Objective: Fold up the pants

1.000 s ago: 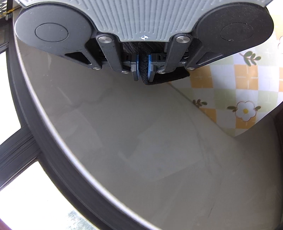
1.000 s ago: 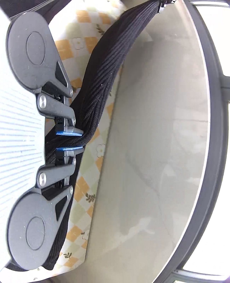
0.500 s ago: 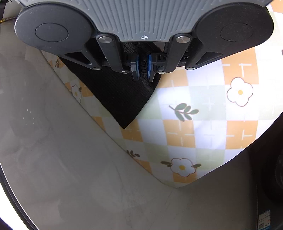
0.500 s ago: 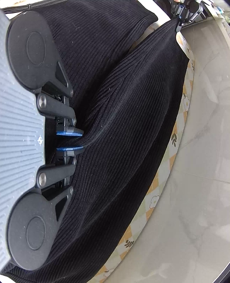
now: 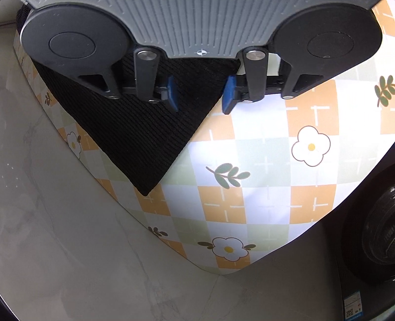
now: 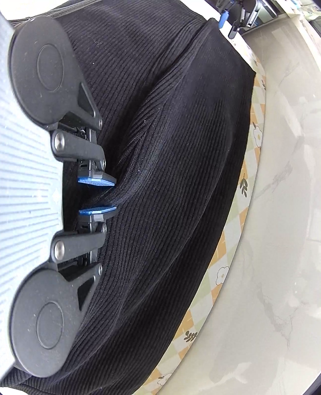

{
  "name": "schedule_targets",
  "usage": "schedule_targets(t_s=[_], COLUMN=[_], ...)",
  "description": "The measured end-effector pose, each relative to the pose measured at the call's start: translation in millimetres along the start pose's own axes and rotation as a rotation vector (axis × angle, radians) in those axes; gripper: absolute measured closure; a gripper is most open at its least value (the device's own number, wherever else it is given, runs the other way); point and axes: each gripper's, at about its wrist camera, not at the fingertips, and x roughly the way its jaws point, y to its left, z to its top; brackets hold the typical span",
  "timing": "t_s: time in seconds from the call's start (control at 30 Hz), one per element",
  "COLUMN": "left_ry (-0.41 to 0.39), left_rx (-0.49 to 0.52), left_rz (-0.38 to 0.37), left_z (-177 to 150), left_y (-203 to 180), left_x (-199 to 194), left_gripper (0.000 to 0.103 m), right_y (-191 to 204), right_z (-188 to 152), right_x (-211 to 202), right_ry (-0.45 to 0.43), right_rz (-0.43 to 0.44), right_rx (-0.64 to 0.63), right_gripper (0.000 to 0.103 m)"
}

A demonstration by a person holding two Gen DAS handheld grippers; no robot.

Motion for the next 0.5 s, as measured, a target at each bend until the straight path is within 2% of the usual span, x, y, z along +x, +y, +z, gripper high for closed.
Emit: schedule_targets(t_s=[0.03, 0.13, 0.2, 0.27, 0.37, 0.5], left_ry=[-0.020, -0.055, -0.074, -0.087, -0.103, -0.053], left_rx=[0.005, 0.020, 0.025, 0.020, 0.017, 0.037], left_rz=[-0.003, -0.042, -0.072, -0.078, -0.084, -0.115], left_z=[2.2, 14.6, 24.9, 33.8, 37.5, 30.2], left_y=[-2.5, -15.8, -28.8, -47.1, -77.3, -116.6], left_x=[-3.9, -11.0, -10.9, -3.0, 6.3, 26.6], left_gripper=[0.041, 0.041, 0.041, 0.041, 0.041, 0.041], right_y=[-3.3, -19.7, -34.8, -51.3, -76.8, -112.7], right_z=[-0.3, 3.3, 6.6, 11.8, 21.0, 27.9], right_x=[-6.0, -25.4, -34.7, -40.6, -40.8, -34.8], right_ry=[-0.012, -0.079, -0.123, -0.164, -0.200, -0.222], right_rz=[0.012, 0.028, 0.002, -0.043, -0.155, -0.255], right_rx=[0.026, 0.108, 0.165, 0.215, 0.266, 0.321], right_gripper=[0.080, 0.078, 0.078, 0.078, 0.076, 0.074])
